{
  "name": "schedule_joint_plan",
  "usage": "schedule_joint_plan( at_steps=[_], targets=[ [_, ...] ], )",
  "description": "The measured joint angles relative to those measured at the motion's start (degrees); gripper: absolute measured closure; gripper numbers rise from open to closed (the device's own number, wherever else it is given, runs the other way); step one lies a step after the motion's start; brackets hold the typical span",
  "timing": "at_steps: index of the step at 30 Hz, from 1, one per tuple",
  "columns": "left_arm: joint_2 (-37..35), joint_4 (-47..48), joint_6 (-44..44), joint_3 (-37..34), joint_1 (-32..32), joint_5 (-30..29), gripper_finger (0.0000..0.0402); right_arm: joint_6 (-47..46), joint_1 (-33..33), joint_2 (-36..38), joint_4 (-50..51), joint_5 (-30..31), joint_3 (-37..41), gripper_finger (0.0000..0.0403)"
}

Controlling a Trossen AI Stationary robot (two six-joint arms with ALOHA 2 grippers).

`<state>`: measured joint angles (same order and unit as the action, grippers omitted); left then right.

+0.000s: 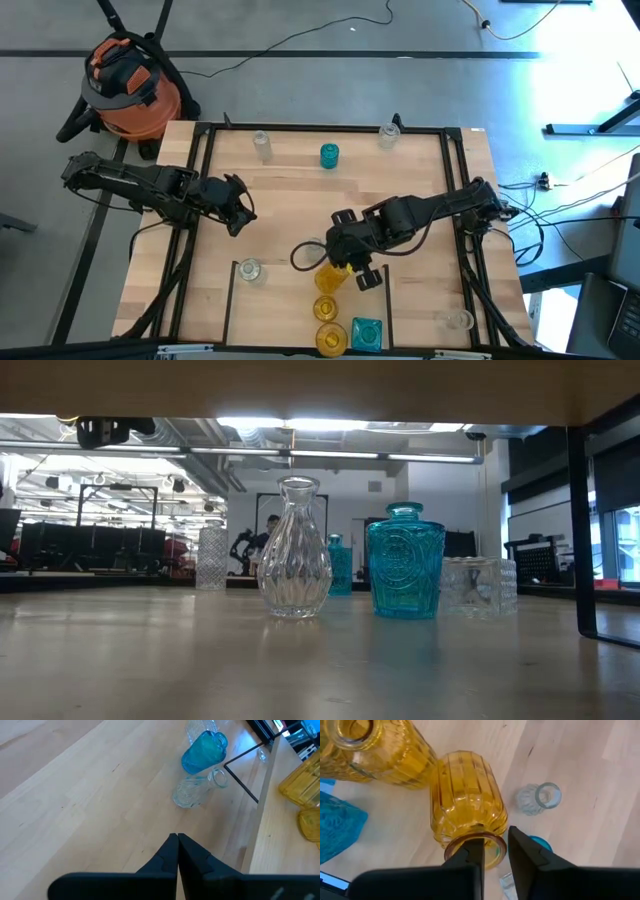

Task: Sort vases onto shelf
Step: Put the yellow vase on the shelf aligned with the other yellow vase

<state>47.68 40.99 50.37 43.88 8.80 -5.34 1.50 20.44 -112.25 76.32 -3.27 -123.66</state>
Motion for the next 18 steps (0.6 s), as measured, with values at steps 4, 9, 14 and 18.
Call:
schedule_joint_plan(
  at_steps=[4, 9, 14, 18],
  targets=[
    [0.00, 0.02, -0.22, 0.00, 0.00, 0.00, 0.0401, 0.19, 0.07, 0.00, 0.26, 0.11, 0.00, 0.0346],
    [0.00, 0.02, -1.05, 0.00, 0.00, 0.00, 0.0401, 0.26, 0.09, 0.00, 0.58, 0.13, 0.00, 0.0351],
    [0.00, 0.02, -1.44, 0.00, 0.02, -0.07, 0.0401, 0.24, 0.09, 0.00, 1.48, 0.14, 0.00, 0.0352],
    [-0.01, 0.02, -1.44, 0.00, 0.01, -0.15, 0.0401, 0.24, 0.05, 0.03, 1.91, 0.15, 0.00, 0.0352]
  ],
)
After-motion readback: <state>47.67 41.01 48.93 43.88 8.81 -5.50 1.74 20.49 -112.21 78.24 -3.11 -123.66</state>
